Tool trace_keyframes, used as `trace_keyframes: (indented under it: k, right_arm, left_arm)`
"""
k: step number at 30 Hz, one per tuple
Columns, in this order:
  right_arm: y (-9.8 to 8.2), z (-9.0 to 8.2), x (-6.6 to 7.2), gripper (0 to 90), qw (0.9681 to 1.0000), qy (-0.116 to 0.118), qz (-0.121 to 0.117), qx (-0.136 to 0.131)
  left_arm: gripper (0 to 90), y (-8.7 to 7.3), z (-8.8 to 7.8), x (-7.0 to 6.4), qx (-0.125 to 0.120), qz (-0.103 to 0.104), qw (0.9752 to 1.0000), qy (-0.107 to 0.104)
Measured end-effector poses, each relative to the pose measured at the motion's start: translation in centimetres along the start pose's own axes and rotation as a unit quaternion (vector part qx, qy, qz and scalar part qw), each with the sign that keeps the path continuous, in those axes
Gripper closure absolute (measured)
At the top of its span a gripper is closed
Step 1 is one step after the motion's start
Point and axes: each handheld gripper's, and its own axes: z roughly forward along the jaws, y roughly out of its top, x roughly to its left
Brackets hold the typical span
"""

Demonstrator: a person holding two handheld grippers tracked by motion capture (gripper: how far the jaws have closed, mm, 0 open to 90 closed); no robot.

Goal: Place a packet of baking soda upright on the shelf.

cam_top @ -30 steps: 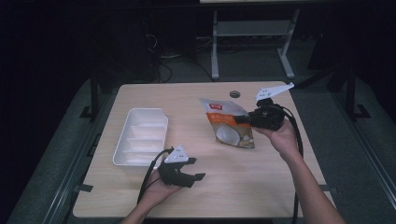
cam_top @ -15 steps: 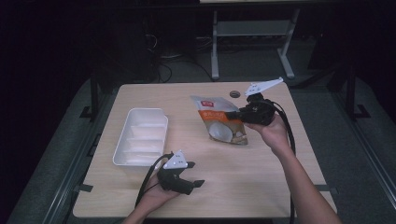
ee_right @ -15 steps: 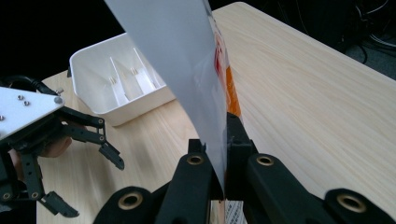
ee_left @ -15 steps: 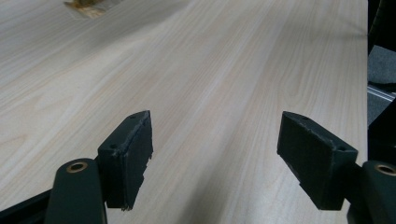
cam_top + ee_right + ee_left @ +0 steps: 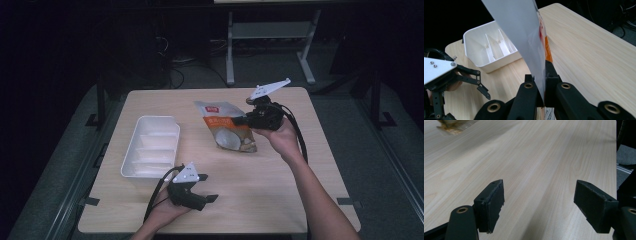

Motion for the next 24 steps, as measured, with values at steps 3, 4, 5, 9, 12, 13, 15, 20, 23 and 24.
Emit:
trace_keyframes:
  k: [3,4,5,9,12,13,15,20,23,24]
  right_arm:
    - [0.3,0.3,0.1,89.7,1.0,0.003,-0.003,-0.001]
    - [0.5,0.4,0.2,89.6,1.0,0.004,-0.003,-0.001]
    - [0.6,0.5,0.3,89.7,1.0,0.004,-0.004,0.0]
    - [1.1,1.0,0.5,89.7,0.9999,0.007,-0.009,-0.003]
    - [1.6,1.3,0.7,89.6,0.9999,0.011,-0.011,-0.004]
    - [1.7,1.5,0.8,89.7,0.9999,0.012,-0.011,-0.004]
    - [2.0,1.8,0.9,89.6,0.9998,0.015,-0.012,-0.004]
    - [2.9,2.6,1.3,89.6,0.9996,0.023,-0.017,-0.008]
    - [3.4,3.2,1.5,89.6,0.9994,0.028,-0.019,-0.009]
    - [3.6,3.4,1.6,89.6,0.9993,0.03,-0.021,-0.009]
  left_arm:
    - [23.8,0.0,0.0,-0.1,-0.001,0.0,1.0,-0.001]
    - [23.7,0.0,0.0,-0.1,-0.001,0.001,1.0,-0.001]
    - [23.6,0.0,0.0,-0.1,-0.002,0.001,1.0,-0.001]
    - [23.6,-0.1,0.0,-0.1,-0.001,0.0,1.0,0.0]
    - [23.6,-0.1,0.1,-0.1,0.001,0.002,1.0,0.001]
    - [23.6,-0.1,0.1,-0.1,0.001,0.002,1.0,0.0]
    - [23.6,-0.1,0.1,-0.1,0.002,0.004,1.0,-0.001]
    - [23.6,-0.1,0.2,-0.2,0.003,0.007,1.0,-0.002]
    - [23.6,-0.1,0.1,-0.2,0.002,0.009,1.0,-0.003]
    - [23.6,-0.1,0.1,-0.2,0.002,0.008,1.0,-0.003]
